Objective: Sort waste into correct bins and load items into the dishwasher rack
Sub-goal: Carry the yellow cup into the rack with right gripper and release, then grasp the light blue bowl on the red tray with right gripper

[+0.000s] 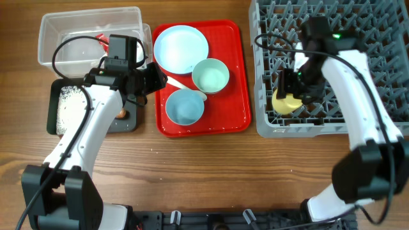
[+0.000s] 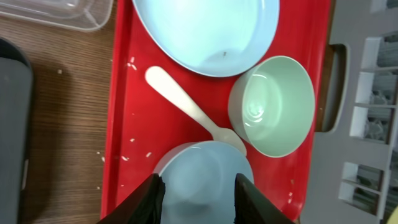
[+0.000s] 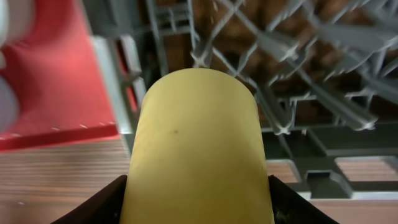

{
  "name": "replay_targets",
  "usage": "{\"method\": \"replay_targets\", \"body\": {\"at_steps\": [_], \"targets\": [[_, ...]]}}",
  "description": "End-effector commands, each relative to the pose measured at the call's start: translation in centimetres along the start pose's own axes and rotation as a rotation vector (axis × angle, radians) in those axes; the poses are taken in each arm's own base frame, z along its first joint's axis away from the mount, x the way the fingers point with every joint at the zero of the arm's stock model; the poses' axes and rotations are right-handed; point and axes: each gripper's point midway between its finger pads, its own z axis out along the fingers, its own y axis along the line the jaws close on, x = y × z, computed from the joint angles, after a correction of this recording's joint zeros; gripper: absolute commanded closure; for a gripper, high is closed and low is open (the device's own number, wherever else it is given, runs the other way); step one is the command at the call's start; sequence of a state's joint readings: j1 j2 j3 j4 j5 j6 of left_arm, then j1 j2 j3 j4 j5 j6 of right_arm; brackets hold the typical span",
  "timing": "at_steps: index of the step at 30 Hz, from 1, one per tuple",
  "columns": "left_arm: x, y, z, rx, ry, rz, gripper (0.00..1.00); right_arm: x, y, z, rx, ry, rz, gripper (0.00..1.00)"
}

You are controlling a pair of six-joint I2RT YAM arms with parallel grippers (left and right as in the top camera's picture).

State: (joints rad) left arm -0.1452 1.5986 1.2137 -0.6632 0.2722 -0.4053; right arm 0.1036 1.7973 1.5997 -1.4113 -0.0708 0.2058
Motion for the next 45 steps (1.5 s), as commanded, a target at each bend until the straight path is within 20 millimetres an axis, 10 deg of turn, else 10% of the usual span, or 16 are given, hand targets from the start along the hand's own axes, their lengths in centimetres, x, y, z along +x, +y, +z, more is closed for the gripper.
{"method": "replay_targets", "body": {"at_steps": [1, 12, 20, 28, 36, 45], "targets": [[-0.6, 0.2, -0.4, -0.033, -0.031, 0.017, 0.62, 0.2, -0.8, 1.7, 0.071, 0.075, 0.029, 0.46], [-0.5, 0.2, -0.4, -0.034, -0.027, 0.017, 0.63, -0.2, -0.8, 2.1, 0.071, 0.076, 0.028, 0.03], [-0.4, 0.1, -0.4, -0.032, -0.025, 0.020, 0.63, -3.0, 0.6, -2.3, 0.018, -0.071, 0.014, 0.09], [-0.7, 0.6, -0.4, -0.064, -0.042, 0.019, 0.59, -5.2, 8.1, -6.4, -0.200, -0.252, -0.136, 0.22], [-1.9, 2.8, -0.8, -0.170, -0.103, -0.033, 0.54, -4.1, 17.1, -1.6, -0.261, -0.261, -0.159, 0.42], [-3.5, 6.3, -1.9, -0.208, -0.146, -0.192, 0.54, -1.4, 21.2, 6.9, -0.210, -0.137, -0.145, 0.58]]}}
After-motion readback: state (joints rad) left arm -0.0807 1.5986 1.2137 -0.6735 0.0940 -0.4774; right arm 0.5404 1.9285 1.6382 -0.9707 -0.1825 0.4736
